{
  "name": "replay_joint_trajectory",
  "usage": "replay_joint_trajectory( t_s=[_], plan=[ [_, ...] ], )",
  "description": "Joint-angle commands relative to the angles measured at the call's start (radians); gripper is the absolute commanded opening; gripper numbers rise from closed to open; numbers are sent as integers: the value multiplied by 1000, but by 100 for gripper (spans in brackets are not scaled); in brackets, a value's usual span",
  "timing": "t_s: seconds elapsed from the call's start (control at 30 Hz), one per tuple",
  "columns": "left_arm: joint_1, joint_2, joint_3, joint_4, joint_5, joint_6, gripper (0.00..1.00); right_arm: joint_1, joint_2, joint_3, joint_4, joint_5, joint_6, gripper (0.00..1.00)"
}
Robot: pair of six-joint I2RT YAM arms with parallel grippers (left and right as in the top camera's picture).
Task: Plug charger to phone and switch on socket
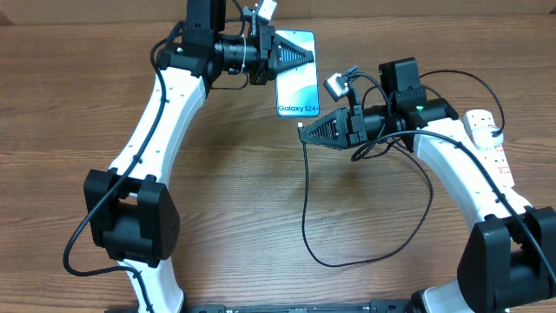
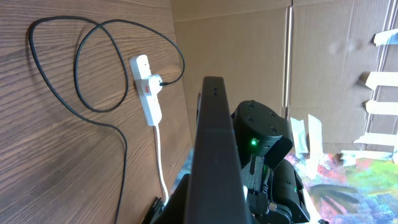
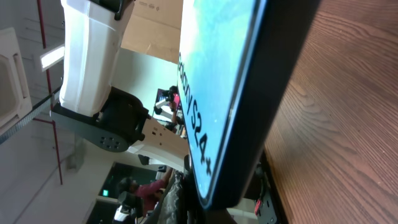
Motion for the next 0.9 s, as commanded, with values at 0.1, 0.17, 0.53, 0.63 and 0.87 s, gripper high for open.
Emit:
replay_joint_trajectory(
  t_s=[0.1, 0.17, 0.53, 0.63, 0.87],
  plan=[
    [-8, -11, 3, 8, 33, -12, 4, -8, -8, 10, 0, -9, 12, 4],
    [-8, -11, 3, 8, 34, -12, 4, -8, -8, 10, 0, -9, 11, 4],
    [-8, -11, 3, 8, 32, 6, 4, -8, -8, 10, -24, -9, 11, 4],
    [-8, -11, 3, 7, 31, 10, 4, -8, -8, 10, -28, -9, 11, 4],
    [-8, -11, 3, 7, 34, 13, 4, -9, -8, 10, -39, 14, 10, 4]
  ],
)
